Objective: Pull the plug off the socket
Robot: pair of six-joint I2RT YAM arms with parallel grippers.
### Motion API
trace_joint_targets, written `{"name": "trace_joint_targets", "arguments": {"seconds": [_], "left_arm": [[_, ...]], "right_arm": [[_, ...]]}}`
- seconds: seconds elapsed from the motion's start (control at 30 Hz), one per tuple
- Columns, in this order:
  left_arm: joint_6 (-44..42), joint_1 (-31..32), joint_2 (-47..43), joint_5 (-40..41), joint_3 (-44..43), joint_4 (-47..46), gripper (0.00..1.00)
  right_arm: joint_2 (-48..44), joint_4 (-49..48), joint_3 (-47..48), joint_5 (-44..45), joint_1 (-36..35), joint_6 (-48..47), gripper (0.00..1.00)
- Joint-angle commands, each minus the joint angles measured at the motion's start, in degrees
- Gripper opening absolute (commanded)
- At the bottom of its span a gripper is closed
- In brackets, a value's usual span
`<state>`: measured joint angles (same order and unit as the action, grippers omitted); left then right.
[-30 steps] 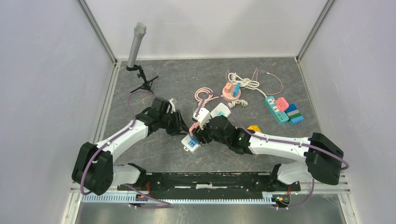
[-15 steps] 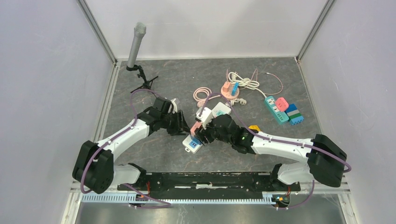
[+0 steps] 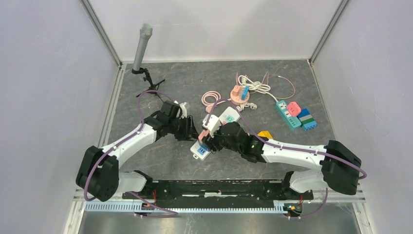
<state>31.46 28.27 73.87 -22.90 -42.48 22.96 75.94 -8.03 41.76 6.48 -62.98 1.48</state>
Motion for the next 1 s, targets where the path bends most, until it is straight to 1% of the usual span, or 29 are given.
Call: {"name": "trace_joint_targets", "arguments": {"seconds": [0.0,0.17,0.27,0.33,0.47,0.57,0.67,0.8,0.87,0.97], "left_arm": [[-3.2,2.5,4.6,1.1,1.2,4.2,0.48],[-3.2,2.9,7.2,1.6,0.2,4.8,0.45],[-3.6,3.2,8.4,1.7,0.0,5.3,0.44],[-4.1,3.4,8.9,2.0,0.1,5.6,0.43],[-4.4,3.7,9.1,2.1,0.3,5.7,0.42],[-4.7,3.7,9.4,1.7,0.4,5.7,0.42],[-4.4,3.7,9.8,1.7,0.4,5.8,0.41],[-3.9,4.5,12.3,1.7,-0.1,6.2,0.40],[-3.6,4.8,12.7,2.2,-0.1,6.2,0.39],[-3.5,5.0,13.1,2.6,0.2,6.2,0.39]], "right_arm": [[-3.0,-11.3,4.7,-9.6,-0.5,3.3,0.00],[-2.3,-12.3,8.6,-10.8,-0.1,7.6,0.00],[-1.1,-11.5,8.6,-11.2,-0.2,7.1,0.00],[-0.9,-11.1,7.0,-9.9,-0.5,4.6,0.00],[-2.5,-12.0,2.7,-3.7,-3.2,-6.4,0.00],[-3.7,-13.9,0.6,-2.1,-3.5,-8.2,0.00],[-4.5,-15.8,0.0,-2.9,-3.1,-3.7,0.00],[-4.8,-19.7,-1.3,-6.3,0.3,5.5,0.00],[-5.4,-21.6,-1.5,-6.4,1.3,7.7,0.00],[-6.0,-22.8,-0.9,-8.9,2.2,10.6,0.00]]}}
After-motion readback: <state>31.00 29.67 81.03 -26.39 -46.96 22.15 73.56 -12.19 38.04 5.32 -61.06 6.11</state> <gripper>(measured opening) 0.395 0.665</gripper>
